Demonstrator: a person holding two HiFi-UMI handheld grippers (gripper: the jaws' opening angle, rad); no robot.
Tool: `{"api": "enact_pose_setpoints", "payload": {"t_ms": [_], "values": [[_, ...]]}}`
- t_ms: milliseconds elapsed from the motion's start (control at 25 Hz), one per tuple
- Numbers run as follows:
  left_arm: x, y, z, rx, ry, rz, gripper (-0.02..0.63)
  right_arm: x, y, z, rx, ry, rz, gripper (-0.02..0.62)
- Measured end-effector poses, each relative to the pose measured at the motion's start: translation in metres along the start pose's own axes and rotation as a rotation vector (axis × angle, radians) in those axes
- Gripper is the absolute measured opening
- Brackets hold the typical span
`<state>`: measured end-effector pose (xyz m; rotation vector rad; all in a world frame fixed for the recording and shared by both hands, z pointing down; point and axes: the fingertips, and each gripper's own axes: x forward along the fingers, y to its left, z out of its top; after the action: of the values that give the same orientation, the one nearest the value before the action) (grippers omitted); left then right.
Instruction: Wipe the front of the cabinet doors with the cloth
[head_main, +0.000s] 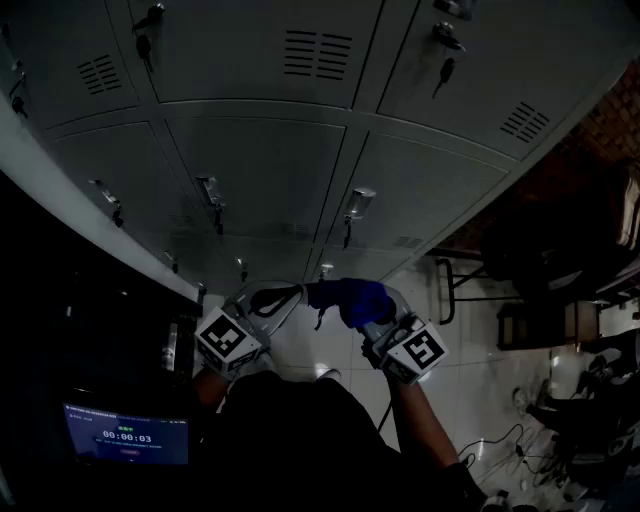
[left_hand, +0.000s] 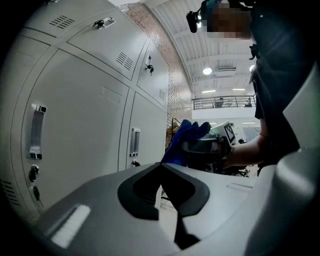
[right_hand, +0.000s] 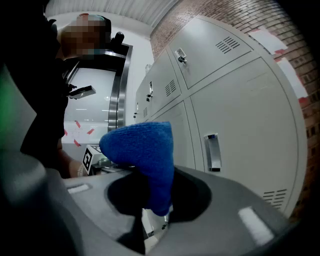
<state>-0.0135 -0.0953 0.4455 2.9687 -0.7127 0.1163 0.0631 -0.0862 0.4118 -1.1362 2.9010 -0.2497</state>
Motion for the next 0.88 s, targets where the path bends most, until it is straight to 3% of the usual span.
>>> {"api": "enact_pose_setpoints", "payload": {"t_ms": [240, 640, 880], "values": [[-0.005, 0.002, 0.005, -0.001, -0.001, -0.001, 0.006, 0.01, -0.024, 0.028, -0.056, 0.021, -0.069, 0.08], [-0.02, 0.009, 0.005, 0.0, -0.01, 0.021, 0.006, 0.029, -0.071, 0.068, -0.046, 0.113, -0.174, 0.08], [-0.03, 0.014, -0.001, -0.006, -0.01, 0.034, 0.006, 0.04, -0.093, 0.116, -0.166, 0.109, -0.275, 0.08]]}}
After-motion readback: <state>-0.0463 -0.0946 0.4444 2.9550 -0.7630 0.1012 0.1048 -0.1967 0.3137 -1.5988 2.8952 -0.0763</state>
